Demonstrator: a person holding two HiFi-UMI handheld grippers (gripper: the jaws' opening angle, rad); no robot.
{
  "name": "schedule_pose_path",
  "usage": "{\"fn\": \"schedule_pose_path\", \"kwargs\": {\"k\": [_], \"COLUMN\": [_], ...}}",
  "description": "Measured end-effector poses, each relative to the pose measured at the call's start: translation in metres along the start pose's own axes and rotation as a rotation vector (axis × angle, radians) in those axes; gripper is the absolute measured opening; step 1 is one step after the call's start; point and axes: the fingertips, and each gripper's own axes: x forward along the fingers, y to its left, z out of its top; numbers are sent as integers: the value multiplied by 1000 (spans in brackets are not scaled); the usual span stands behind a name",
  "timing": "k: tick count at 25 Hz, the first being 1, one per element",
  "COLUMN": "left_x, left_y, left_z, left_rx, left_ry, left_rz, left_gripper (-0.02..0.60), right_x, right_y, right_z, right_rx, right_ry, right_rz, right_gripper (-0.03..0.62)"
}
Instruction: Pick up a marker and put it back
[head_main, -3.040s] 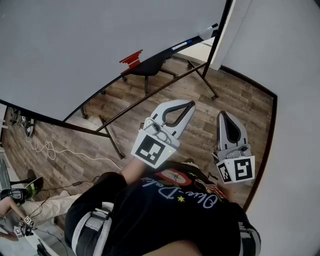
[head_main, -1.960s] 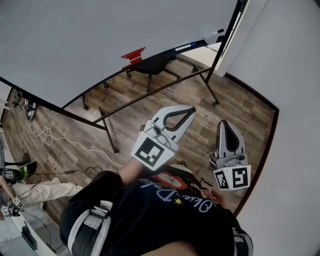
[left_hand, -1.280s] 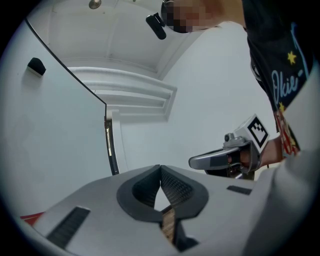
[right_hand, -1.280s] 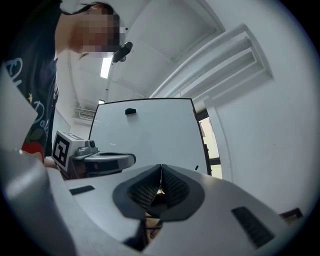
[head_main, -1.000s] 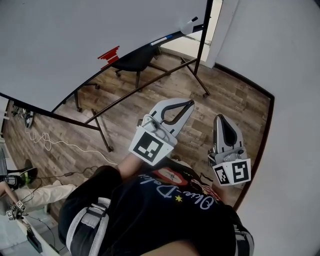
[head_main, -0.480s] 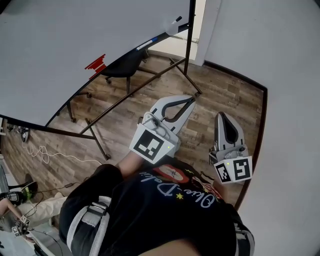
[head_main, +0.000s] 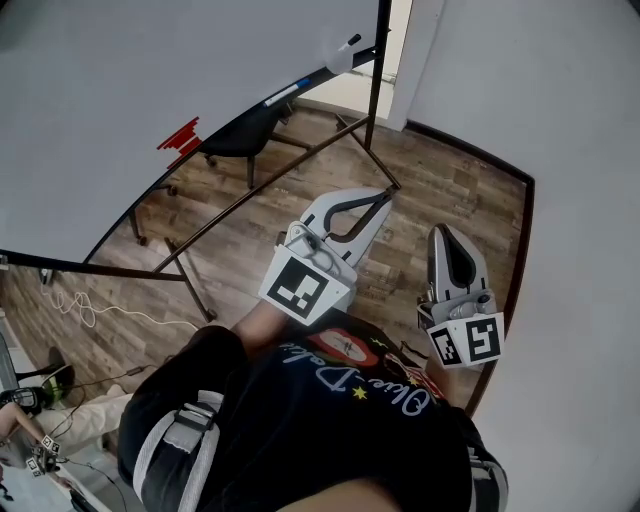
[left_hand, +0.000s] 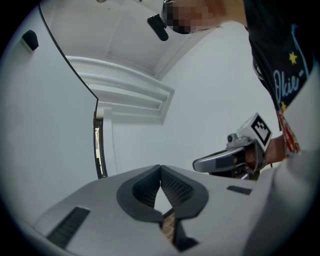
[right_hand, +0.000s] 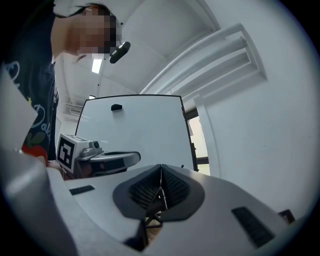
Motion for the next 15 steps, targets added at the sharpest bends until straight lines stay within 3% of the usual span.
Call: {"fn": "schedule_pose_path", "kwargs": {"k": [15], "left_x": [44], "left_y": [64], "left_z": [-22], "left_rx": [-27], "left_ry": [9], "left_rz": [7], "left_gripper": [5], "right_x": [72], "right_y": [-35], "right_z": [-1], "right_rx": [-3], "right_ry": [26], "right_rz": [11], "right_gripper": [2]}}
